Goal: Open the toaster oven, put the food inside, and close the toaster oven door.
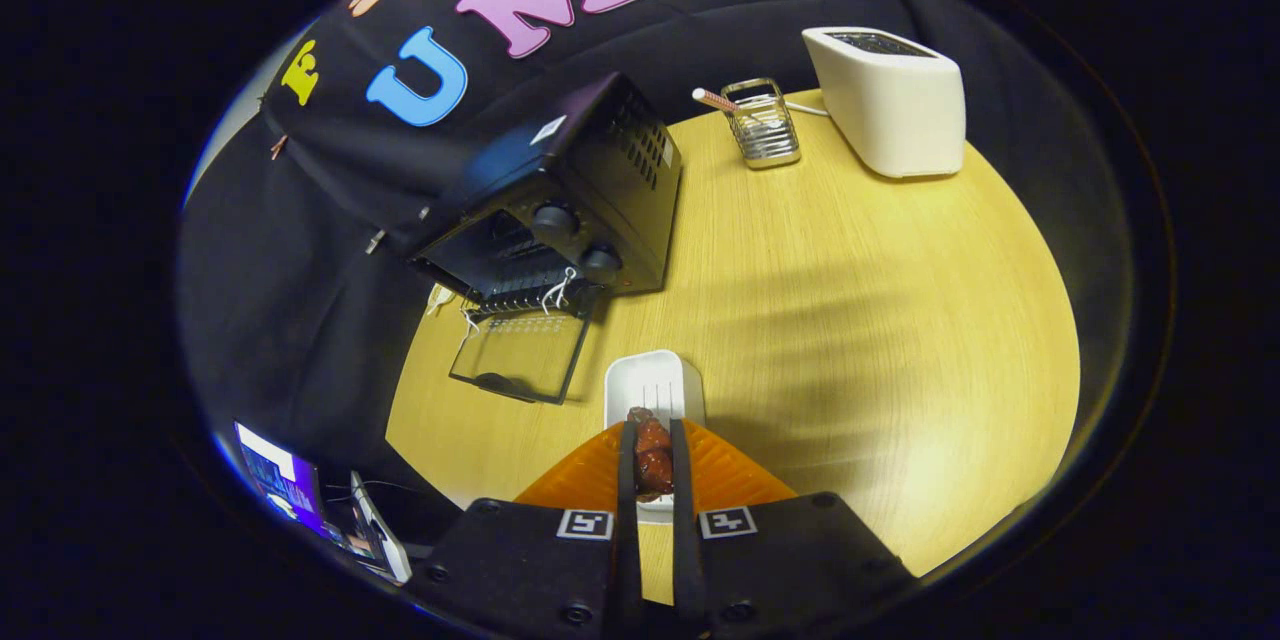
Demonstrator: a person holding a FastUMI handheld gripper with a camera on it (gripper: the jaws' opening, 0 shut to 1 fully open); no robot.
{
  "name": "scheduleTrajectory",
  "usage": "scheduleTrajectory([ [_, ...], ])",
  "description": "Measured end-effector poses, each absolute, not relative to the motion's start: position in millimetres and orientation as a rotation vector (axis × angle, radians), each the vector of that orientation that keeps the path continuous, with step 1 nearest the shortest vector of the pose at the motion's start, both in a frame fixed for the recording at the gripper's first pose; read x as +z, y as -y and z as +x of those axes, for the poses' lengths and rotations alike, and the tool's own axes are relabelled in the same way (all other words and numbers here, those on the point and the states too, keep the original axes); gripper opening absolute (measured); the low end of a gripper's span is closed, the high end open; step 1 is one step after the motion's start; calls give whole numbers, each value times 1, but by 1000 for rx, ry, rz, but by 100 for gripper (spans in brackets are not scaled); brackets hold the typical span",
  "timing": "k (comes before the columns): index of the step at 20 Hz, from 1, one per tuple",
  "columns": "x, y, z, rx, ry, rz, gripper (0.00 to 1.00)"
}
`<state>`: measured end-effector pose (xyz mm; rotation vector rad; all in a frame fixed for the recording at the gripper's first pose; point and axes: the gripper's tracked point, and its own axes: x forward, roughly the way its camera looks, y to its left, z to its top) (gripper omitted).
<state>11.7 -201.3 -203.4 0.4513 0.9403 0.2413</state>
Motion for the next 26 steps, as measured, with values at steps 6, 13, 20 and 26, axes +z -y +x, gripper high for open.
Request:
scheduleTrajectory([
  [6, -147, 168, 3, 149, -818, 598, 16],
  [13, -111, 77, -8, 138, -713, 751, 16],
  [20, -107, -5, -1, 158, -664, 816, 16],
  [26, -116, -34, 17, 143, -663, 842, 16],
])
